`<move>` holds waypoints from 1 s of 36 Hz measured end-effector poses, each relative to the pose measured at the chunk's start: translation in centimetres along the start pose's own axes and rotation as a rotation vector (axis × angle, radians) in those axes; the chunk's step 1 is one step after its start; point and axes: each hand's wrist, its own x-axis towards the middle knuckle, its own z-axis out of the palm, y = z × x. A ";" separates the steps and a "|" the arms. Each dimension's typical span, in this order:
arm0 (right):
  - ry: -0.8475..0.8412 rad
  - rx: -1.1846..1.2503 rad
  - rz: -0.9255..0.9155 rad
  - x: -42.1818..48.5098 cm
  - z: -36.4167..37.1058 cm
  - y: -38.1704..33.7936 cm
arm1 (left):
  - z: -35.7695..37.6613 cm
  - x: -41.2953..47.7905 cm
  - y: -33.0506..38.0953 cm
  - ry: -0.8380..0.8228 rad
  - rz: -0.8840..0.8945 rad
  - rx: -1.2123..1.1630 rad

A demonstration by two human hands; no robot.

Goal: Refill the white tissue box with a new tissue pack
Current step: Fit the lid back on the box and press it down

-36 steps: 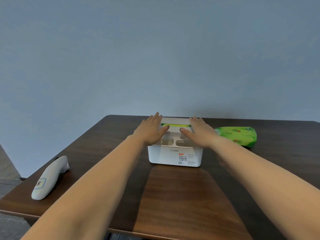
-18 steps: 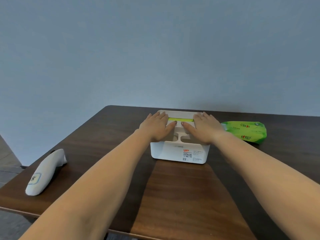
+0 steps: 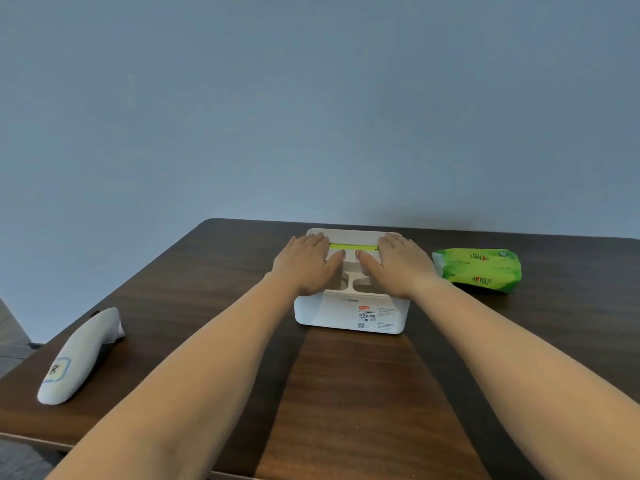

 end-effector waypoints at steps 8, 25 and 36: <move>-0.048 -0.003 0.019 0.2 -0.3 0.2 | -0.7 0.0 0.0 -0.058 -0.013 0.000; -0.196 0.046 0.047 4.1 -0.8 0.2 | -1.5 4.2 0.0 -0.196 -0.054 -0.041; -0.177 0.056 0.039 3.7 -0.4 0.3 | -1.0 4.2 -0.1 -0.178 -0.062 -0.010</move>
